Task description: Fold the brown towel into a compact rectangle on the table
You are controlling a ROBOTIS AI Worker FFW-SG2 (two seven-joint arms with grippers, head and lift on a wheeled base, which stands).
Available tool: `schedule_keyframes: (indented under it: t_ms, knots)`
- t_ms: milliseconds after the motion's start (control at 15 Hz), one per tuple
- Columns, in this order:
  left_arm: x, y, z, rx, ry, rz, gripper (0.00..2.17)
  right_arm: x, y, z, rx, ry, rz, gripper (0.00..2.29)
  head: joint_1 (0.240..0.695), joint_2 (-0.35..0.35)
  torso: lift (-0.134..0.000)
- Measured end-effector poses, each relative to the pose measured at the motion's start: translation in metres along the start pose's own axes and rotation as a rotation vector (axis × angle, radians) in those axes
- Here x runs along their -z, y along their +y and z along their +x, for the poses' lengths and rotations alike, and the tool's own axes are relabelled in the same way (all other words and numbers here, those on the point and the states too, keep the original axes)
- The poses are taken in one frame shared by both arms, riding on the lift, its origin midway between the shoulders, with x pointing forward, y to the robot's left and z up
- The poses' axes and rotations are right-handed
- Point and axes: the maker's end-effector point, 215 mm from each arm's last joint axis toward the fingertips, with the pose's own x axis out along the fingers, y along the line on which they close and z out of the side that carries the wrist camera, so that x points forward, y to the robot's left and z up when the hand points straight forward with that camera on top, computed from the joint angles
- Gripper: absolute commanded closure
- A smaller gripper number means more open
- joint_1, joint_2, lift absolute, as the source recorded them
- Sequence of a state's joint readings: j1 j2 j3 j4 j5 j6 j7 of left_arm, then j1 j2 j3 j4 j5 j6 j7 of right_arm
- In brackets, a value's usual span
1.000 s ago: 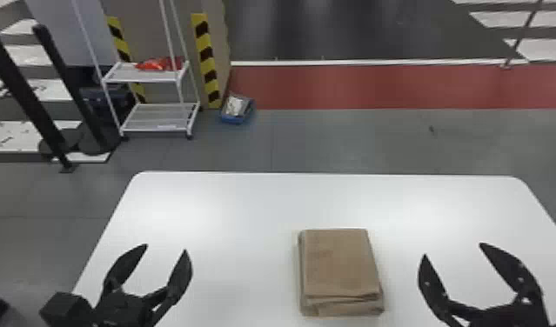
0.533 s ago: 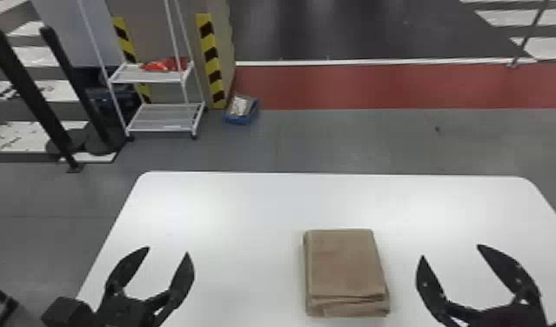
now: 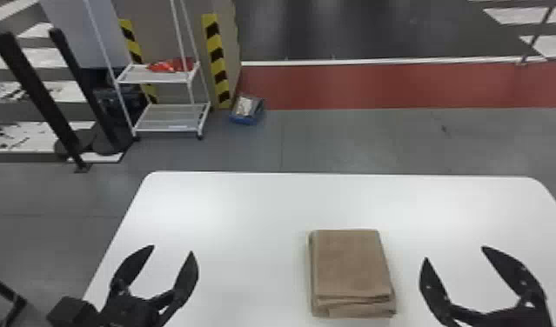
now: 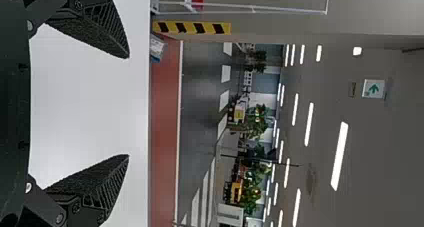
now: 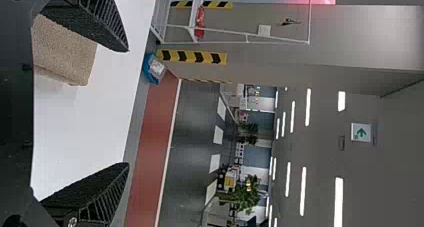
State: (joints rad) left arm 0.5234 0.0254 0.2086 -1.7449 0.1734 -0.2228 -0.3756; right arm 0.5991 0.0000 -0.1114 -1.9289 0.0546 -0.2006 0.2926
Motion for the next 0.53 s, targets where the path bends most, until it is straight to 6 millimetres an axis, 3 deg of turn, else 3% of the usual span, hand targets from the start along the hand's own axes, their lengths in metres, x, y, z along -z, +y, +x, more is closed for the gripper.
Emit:
schedule_keyframes:
  t_ms: [533]
  knots:
    - [-0.008, -0.001, -0.013, -0.014, -0.038, 0.002, 0.19, 0.004, 0.012, -0.006, -0.009, 0.004, 0.013, 0.07, 0.695, 0.104, 0.000]
